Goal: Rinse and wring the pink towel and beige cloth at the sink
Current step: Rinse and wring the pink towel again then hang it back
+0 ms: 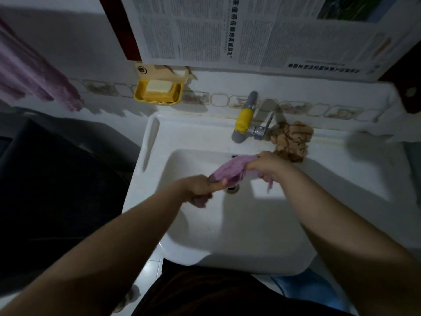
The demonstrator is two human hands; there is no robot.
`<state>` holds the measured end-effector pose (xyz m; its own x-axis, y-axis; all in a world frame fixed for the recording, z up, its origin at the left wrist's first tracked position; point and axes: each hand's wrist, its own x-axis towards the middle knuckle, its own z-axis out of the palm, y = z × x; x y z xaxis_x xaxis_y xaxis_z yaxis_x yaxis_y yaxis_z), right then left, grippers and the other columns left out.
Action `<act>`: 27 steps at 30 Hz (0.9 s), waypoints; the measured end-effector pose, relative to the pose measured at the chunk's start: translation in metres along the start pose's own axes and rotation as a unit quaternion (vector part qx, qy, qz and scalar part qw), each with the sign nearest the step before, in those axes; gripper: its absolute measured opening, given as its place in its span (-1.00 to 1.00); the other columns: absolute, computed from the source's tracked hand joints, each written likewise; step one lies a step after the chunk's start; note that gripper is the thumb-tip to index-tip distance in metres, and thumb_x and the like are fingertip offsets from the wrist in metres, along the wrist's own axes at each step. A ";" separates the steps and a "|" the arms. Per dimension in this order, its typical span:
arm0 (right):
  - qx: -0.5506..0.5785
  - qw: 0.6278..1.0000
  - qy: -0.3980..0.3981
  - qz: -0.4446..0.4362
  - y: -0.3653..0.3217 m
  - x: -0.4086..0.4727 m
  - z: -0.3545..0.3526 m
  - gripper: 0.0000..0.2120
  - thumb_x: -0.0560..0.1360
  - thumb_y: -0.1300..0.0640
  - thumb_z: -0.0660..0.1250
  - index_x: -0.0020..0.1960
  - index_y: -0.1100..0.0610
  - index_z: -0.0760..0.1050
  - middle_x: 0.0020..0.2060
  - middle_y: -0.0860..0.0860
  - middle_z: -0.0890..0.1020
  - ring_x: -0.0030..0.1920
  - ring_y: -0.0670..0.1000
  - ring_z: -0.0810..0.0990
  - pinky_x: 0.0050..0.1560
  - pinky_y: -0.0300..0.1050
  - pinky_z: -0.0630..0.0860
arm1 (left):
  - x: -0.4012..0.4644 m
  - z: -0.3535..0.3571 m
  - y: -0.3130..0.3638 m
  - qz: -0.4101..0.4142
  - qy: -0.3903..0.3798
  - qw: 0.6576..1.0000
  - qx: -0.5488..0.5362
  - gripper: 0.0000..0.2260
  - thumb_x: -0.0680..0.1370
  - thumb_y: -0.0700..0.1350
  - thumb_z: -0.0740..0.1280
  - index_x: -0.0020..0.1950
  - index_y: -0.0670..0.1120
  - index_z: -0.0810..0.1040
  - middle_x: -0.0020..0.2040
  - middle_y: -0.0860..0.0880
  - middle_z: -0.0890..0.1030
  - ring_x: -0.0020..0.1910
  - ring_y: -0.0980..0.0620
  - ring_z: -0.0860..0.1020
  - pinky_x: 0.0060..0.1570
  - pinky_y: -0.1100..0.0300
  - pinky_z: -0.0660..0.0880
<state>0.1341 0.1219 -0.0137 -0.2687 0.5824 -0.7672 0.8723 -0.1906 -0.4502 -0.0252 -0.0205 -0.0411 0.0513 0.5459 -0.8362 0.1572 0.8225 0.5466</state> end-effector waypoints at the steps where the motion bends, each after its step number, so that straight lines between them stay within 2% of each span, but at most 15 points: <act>1: 0.029 0.999 0.026 -0.023 -0.007 -0.004 0.014 -0.64 0.38 0.17 0.42 0.08 0.34 0.45 -0.34 0.18 0.50 -0.46 0.10 0.48 -0.67 -0.11 0.44 | 0.000 0.011 -0.004 0.006 -0.063 0.989 -0.134 -0.37 0.32 0.42 0.21 0.04 -0.11 0.50 -0.23 -0.07 0.48 -0.37 0.06 0.44 -0.18 0.10 0.54; 4: 0.045 0.988 0.060 -0.132 -0.024 -0.024 0.055 -0.60 0.34 0.14 0.43 0.12 0.28 0.49 -0.12 0.20 0.60 -0.27 0.09 0.59 -0.41 -0.14 0.51 | 0.002 0.027 -0.003 0.086 -0.211 0.888 -0.398 -0.28 0.35 0.51 -0.01 0.08 -0.02 0.56 -0.12 -0.06 0.58 -0.19 0.02 0.56 -0.06 0.07 0.54; 6: 0.003 0.975 0.036 -0.220 -0.025 -0.042 0.080 -0.57 0.32 0.14 0.39 0.18 0.13 0.48 0.06 0.13 0.60 0.02 0.10 0.59 -0.01 -0.04 0.54 | 0.003 0.027 0.006 0.108 -0.145 0.832 -0.525 -0.34 0.40 0.46 0.05 0.11 -0.01 0.58 0.01 -0.08 0.62 -0.09 -0.03 0.63 -0.05 0.05 0.58; 8: 0.008 0.966 0.010 -0.258 -0.016 -0.056 0.093 -0.53 0.33 0.11 0.37 0.24 0.05 0.44 0.12 0.10 0.59 0.10 0.11 0.57 0.13 0.03 0.50 | 0.002 0.022 0.008 0.148 -0.067 0.811 -0.562 -0.57 0.54 0.26 0.14 0.00 -0.03 0.63 -0.03 -0.06 0.65 -0.15 0.02 0.67 -0.14 0.11 0.60; 10: 0.100 0.967 0.040 -0.229 -0.002 -0.060 0.087 -0.55 0.40 0.18 0.37 0.26 0.08 0.40 0.18 0.09 0.57 0.09 0.05 0.56 0.14 -0.05 0.48 | -0.007 0.013 0.003 0.121 -0.054 0.853 -0.505 -0.75 0.54 0.08 0.28 -0.12 -0.06 0.64 -0.26 -0.04 0.64 -0.31 0.02 0.63 -0.18 0.12 0.56; 12: 0.038 0.948 0.159 -0.272 0.016 -0.058 0.069 -0.47 0.41 0.24 0.36 0.34 0.03 0.33 0.30 0.09 0.45 0.23 0.08 0.46 0.26 -0.08 0.40 | -0.016 -0.001 -0.004 0.071 -0.053 0.912 -0.399 -0.90 0.48 -0.07 0.37 -0.11 -0.10 0.57 -0.37 -0.02 0.57 -0.40 0.04 0.56 -0.12 0.06 0.54; 13: -0.092 0.915 0.212 -0.331 0.023 -0.057 0.061 -0.36 0.40 0.20 0.39 0.41 -0.01 0.25 0.40 0.10 0.33 0.36 0.11 0.32 0.33 -0.05 0.30 | -0.021 -0.008 -0.006 0.060 -0.077 0.933 -0.348 -0.92 0.48 -0.14 0.38 -0.09 -0.12 0.54 -0.38 -0.02 0.56 -0.40 0.06 0.55 -0.08 0.04 0.54; 15: -0.329 0.791 0.266 -0.443 0.030 -0.052 0.053 -0.18 0.37 0.03 0.45 0.50 -0.03 0.10 0.51 0.12 0.11 0.48 0.23 0.09 0.40 0.17 0.22 | -0.034 -0.014 0.002 0.072 -0.164 0.949 -0.258 -0.92 0.50 -0.22 0.34 -0.01 -0.15 0.54 -0.34 -0.01 0.60 -0.38 0.08 0.58 -0.09 0.09 0.58; 18: -0.408 0.635 0.267 -0.599 0.019 -0.041 0.051 -0.29 0.42 0.04 0.40 0.47 0.13 0.19 0.42 0.26 0.30 0.38 0.34 0.32 0.27 0.25 0.40 | -0.044 -0.008 0.024 0.087 -0.193 0.975 -0.065 -0.76 0.55 -0.23 0.30 0.21 -0.22 0.50 -0.18 -0.05 0.65 -0.25 0.04 0.62 -0.15 0.13 0.61; 19: -0.414 0.638 0.245 -0.602 0.013 -0.039 0.050 -0.31 0.43 0.11 0.40 0.48 0.14 0.20 0.37 0.27 0.39 0.31 0.31 0.43 0.18 0.18 0.49 | -0.045 -0.006 0.031 0.081 -0.160 0.984 0.016 -0.65 0.54 -0.19 0.33 0.31 -0.22 0.44 -0.07 -0.11 0.66 -0.14 -0.05 0.64 -0.04 0.04 0.60; 20: -0.431 0.672 0.218 -0.562 0.007 -0.038 0.049 -0.29 0.43 0.15 0.39 0.50 0.12 0.16 0.29 0.25 0.46 0.22 0.27 0.50 0.05 0.10 0.53 | -0.044 -0.004 0.036 0.075 -0.125 0.985 0.088 -0.51 0.50 -0.16 0.38 0.39 -0.21 0.36 0.02 -0.20 0.64 -0.06 -0.15 0.63 0.03 -0.06 0.58; 22: -0.461 0.757 0.186 -0.424 -0.003 -0.038 0.051 -0.36 0.47 0.15 0.31 0.49 0.13 0.16 0.11 0.21 0.57 0.06 0.24 0.58 -0.16 0.02 0.52 | -0.042 -0.002 0.040 0.069 -0.034 0.974 0.212 -0.18 0.43 -0.17 0.42 0.54 -0.12 -0.01 -0.06 -0.29 0.64 -0.23 -0.20 0.61 -0.18 -0.04 0.61; 23: -0.441 0.796 0.186 -0.370 -0.007 -0.039 0.057 -0.53 0.48 0.13 0.25 0.37 0.16 0.32 -0.01 0.18 0.60 -0.01 0.23 0.60 -0.24 -0.03 0.48 | -0.041 -0.002 0.040 0.081 0.029 0.955 0.284 -0.05 0.43 -0.19 0.41 0.55 -0.04 -0.25 -0.13 -0.26 0.64 -0.32 -0.15 0.58 -0.32 0.05 0.58; 25: -0.365 0.881 0.107 -0.283 -0.019 -0.042 0.068 -0.90 0.45 0.12 0.22 -0.13 0.15 0.43 -0.26 0.10 0.56 -0.16 0.20 0.60 -0.38 -0.13 0.33 | -0.039 -0.003 0.035 0.160 0.154 0.869 0.442 -0.03 0.48 -0.19 0.36 0.51 0.06 -0.39 -0.10 -0.18 0.64 -0.25 -0.12 0.58 -0.29 0.06 0.54; 27: -0.258 0.941 0.010 -0.217 -0.028 -0.042 0.070 -0.83 0.38 0.12 0.25 -0.38 0.10 0.35 -0.42 0.05 0.48 -0.32 0.09 0.54 -0.44 -0.19 0.27 | -0.036 -0.007 0.027 0.267 0.247 0.742 0.563 -0.25 0.58 -0.08 0.22 0.54 0.10 -0.28 -0.06 -0.12 0.62 -0.19 -0.14 0.58 -0.36 0.06 0.43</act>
<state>0.0926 0.0471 -0.0013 -0.6421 0.5327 -0.5513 0.7660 0.4749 -0.4333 -0.0295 -0.0165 0.0044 0.0788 0.9666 -0.2440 0.9832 -0.0349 0.1793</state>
